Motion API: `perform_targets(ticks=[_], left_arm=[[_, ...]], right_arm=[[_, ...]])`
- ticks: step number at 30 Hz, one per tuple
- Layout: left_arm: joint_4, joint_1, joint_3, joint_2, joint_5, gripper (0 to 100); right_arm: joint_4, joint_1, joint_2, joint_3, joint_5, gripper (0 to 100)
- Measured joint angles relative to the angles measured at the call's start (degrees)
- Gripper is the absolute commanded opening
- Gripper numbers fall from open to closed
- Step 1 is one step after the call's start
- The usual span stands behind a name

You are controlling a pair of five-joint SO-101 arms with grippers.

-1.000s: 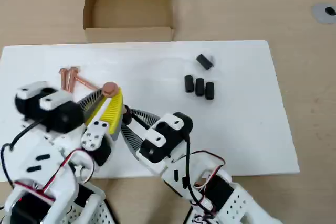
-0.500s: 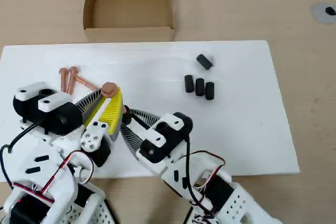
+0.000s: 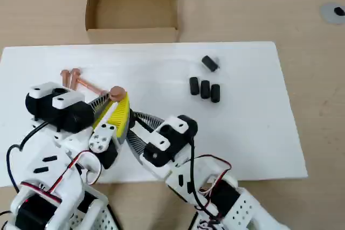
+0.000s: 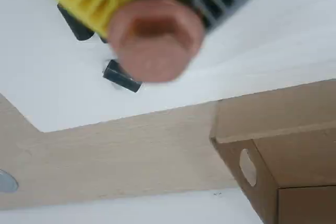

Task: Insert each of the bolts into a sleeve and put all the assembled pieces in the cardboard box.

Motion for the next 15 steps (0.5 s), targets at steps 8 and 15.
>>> perform_targets(ticks=[8,15], left_arm=[[6.51,0.0,-1.49,0.44,2.2,16],[13.36,0.0,-7.12,0.0,2.37,18]], right_arm=[[-0.09,0.0,0.0,0.0,0.0,0.9],[0.0,0.09,-0.09,0.0,1.58,0.9]])
